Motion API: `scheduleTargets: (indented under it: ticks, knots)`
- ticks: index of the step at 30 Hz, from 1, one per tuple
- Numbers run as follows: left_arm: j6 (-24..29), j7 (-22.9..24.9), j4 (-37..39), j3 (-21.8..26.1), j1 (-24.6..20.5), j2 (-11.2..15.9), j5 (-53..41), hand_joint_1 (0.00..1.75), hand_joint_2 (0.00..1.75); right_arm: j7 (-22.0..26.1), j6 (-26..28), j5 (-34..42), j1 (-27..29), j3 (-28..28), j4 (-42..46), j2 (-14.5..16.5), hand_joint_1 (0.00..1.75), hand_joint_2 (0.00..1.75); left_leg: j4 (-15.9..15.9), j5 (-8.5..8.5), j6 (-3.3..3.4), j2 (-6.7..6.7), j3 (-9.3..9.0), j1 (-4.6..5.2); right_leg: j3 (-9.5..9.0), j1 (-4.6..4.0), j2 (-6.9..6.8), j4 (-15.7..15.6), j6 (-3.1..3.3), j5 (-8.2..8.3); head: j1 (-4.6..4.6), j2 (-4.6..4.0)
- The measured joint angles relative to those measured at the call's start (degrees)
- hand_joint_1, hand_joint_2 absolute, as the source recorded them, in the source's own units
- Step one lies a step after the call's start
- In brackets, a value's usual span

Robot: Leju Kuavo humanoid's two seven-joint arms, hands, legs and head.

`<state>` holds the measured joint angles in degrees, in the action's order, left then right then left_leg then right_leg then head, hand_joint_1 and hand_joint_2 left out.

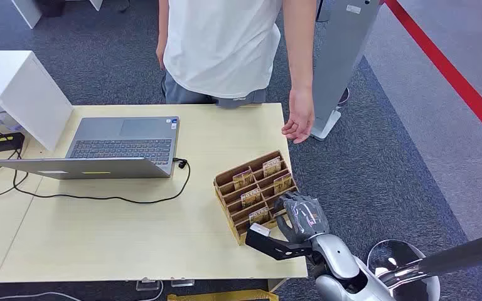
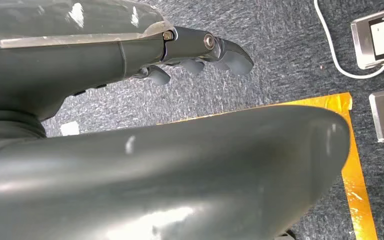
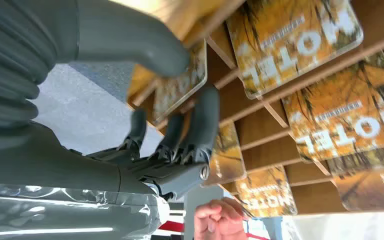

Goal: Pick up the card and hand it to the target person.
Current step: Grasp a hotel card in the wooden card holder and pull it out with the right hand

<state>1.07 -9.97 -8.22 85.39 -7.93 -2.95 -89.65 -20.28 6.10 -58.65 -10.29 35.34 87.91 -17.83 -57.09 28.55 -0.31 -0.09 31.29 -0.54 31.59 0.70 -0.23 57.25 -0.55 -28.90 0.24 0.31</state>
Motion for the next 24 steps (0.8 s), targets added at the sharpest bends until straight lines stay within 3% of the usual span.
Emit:
scheduleTargets:
  ticks: [24]
  knots:
    - [0.5, 0.9, 0.0, 0.0, 0.0, 0.0, -0.1, 0.00, 0.00, 0.2, 1.3, -0.1, -0.7, 1.4, -0.9, 0.8, 1.46, 1.75, 0.0, 0.00, 0.00, 0.00, -0.01, 0.00, -0.01, 0.00, 0.00, 0.0, 0.00, 0.00, 0.04, 0.00]
